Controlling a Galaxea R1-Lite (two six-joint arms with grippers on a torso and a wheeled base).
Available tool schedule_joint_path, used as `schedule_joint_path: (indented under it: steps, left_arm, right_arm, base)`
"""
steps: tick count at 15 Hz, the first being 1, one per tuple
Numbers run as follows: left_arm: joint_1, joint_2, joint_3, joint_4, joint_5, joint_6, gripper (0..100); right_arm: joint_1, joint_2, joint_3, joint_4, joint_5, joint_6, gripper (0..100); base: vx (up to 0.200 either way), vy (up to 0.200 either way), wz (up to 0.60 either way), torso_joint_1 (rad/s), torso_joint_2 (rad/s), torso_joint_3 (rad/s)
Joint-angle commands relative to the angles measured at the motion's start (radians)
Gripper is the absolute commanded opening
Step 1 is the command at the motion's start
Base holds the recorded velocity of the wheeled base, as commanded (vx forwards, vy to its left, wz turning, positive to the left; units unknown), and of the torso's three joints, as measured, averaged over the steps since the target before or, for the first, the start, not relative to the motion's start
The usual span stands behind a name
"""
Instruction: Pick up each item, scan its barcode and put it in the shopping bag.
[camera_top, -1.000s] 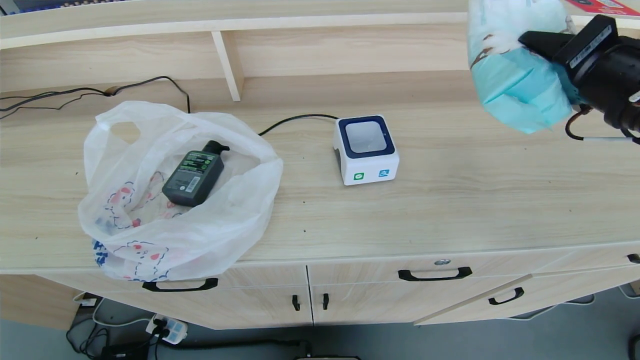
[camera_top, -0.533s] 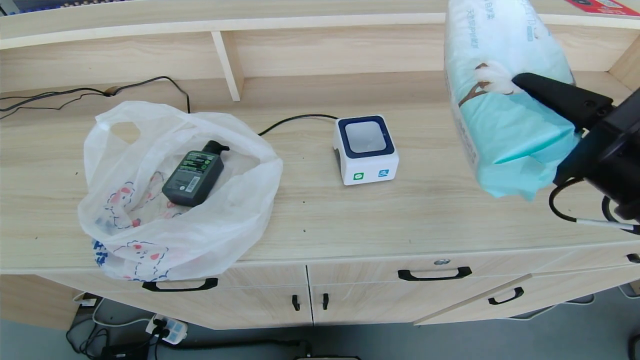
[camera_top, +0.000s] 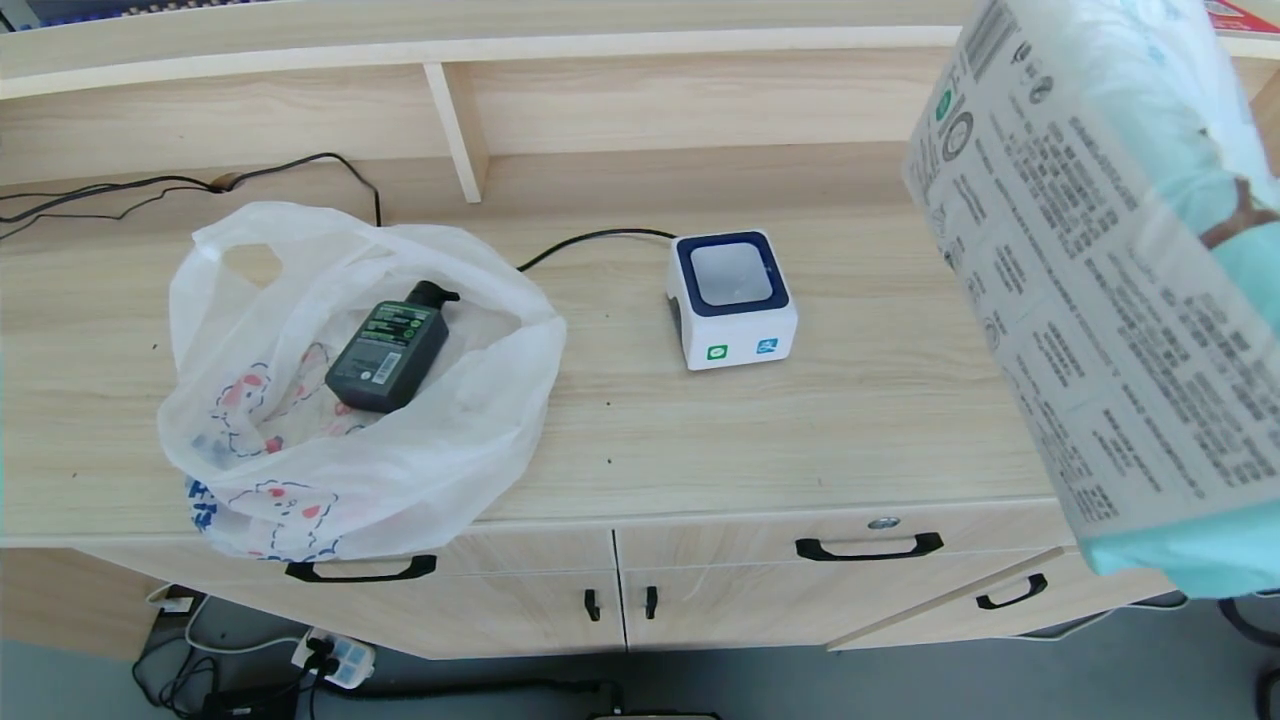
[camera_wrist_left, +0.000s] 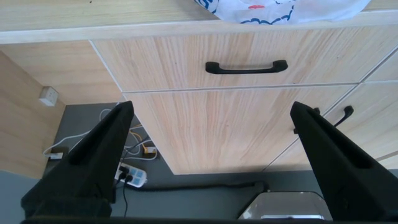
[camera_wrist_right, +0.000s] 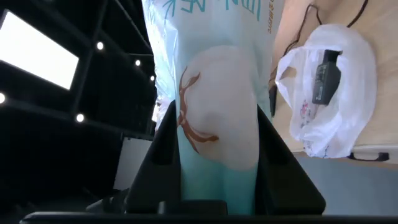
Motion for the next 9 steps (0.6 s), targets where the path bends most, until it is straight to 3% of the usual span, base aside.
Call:
schedule_joint_path:
  steps: [1, 3, 6, 9]
  left_arm:
    - [0.000, 0.002, 0.000, -0.001, 0.000, 0.002, 100]
    - [0.000, 0.002, 0.000, -0.001, 0.000, 0.002, 100]
    - [0.000, 0.002, 0.000, -0.001, 0.000, 0.002, 100]
    - [0.000, 0.002, 0.000, -0.001, 0.000, 0.002, 100]
  right_arm:
    - [0.028, -0.032, 0.063, -0.028, 0.011, 0.028, 0]
    - [0.030, -0.072, 0.105, -0.091, 0.012, 0.140, 0]
    - [0.053, -0.118, 0.194, -0.095, 0.098, 0.164, 0]
    - [0.053, -0.142, 0.218, -0.097, 0.123, 0.293, 0]
  base:
    - [0.000, 0.000, 0.00, 0.000, 0.00, 0.000]
    - [0.000, 0.000, 0.00, 0.000, 0.00, 0.000]
    - [0.000, 0.000, 0.00, 0.000, 0.00, 0.000]
    - [0.000, 0.000, 0.00, 0.000, 0.00, 0.000]
